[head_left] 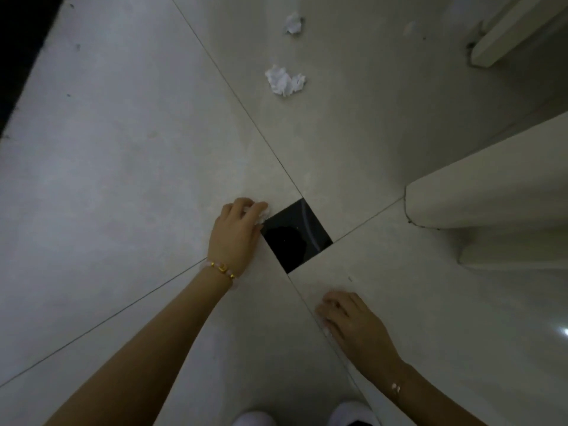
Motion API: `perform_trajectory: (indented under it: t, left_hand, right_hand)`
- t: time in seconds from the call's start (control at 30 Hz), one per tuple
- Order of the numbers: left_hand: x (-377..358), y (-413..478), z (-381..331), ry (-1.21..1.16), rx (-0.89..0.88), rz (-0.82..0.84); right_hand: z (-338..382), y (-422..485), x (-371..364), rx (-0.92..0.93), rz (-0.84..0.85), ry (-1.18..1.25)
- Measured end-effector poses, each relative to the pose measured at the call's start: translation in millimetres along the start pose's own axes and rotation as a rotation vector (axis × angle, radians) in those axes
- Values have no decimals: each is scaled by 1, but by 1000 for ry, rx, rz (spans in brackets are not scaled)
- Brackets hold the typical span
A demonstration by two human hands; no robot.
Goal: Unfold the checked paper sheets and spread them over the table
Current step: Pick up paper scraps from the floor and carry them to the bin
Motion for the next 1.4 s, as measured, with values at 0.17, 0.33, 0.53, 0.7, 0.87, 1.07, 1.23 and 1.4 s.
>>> perform_trajectory:
  t: [0.17, 0.33, 0.53, 0.7, 0.87, 1.07, 1.23, 1.4]
  left_hand:
    - [-3, -8, 0, -113, 59, 28]
    - [28, -46, -13, -346, 215, 97]
    - [140, -116, -55, -734, 517, 82]
    - [261, -172, -109, -917, 679, 17]
    - [384, -224, -163, -1033, 749, -25]
    - [515, -274, -223, -1095, 707, -92]
    - [594, -332, -256, -1167, 689, -207]
    - [632, -387, -282, -1232, 691, -375]
  right_hand:
    - [-14, 0, 6, -330, 52, 308]
    - [-11, -9, 48, -721, -6, 736]
    - [46, -14, 163, -768, 5, 784]
    - [124, -19, 288, -752, -19, 791]
    - [210, -34, 409, -768, 11, 825]
    - [304, -51, 533, -694, 45, 807]
    - [368, -74, 602, -574, 71, 817]
    - [401, -96, 639, -461, 101, 843]
Point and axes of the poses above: each hand's wrist, its own y-axis towards the middle knuckle, its own x-axis out of the back of the hand, z = x × y, the point moved 4 cm from there along y, towards the middle knuckle, and after that the axes turned 5 degrees about z, right-handed, at the moved point
